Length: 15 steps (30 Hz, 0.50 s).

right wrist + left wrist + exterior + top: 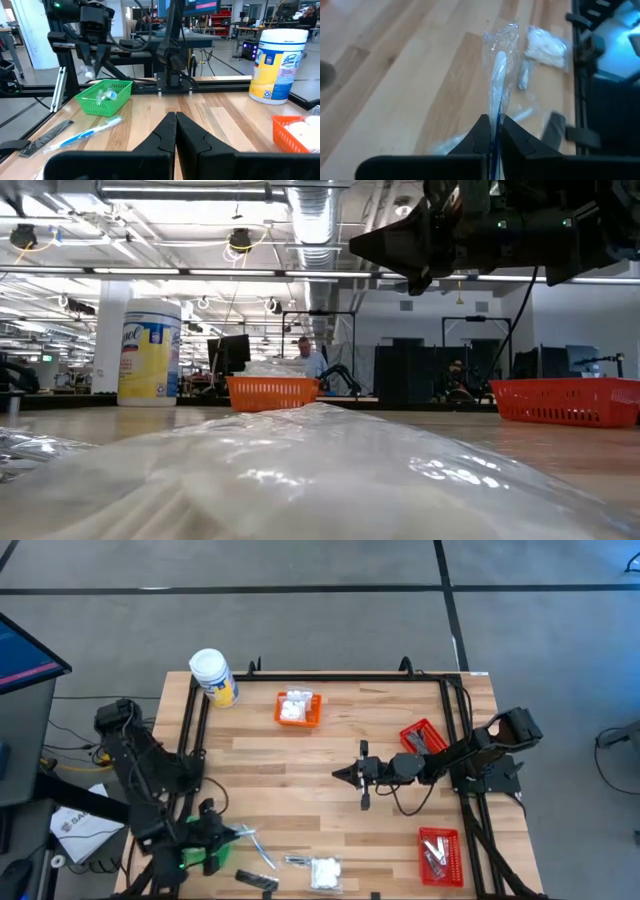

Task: Pick & Place Travel size toiletries
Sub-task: Put the blue toothbrush into the green basket

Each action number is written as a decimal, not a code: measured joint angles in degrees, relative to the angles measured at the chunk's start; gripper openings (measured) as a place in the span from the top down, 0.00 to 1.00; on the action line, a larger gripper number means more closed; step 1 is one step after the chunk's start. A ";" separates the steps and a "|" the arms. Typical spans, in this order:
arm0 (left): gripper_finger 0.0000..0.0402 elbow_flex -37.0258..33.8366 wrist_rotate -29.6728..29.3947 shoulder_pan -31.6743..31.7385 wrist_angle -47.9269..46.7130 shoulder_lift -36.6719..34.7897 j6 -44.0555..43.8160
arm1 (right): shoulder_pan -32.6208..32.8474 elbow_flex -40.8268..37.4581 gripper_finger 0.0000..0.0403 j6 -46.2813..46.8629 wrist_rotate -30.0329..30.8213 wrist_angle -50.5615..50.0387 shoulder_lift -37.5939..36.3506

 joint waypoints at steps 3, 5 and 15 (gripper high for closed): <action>0.98 0.00 -4.41 -4.69 -3.95 0.00 -5.09 | 0.03 -0.01 1.00 -0.01 -0.01 -0.02 0.00; 0.98 0.00 -8.78 -7.68 -6.58 0.02 -9.41 | 0.03 0.01 1.00 -0.01 -0.01 -0.02 0.00; 0.98 -3.46 -9.47 -10.64 -7.47 0.09 -16.77 | 0.03 -0.01 1.00 0.01 -0.02 -0.52 0.00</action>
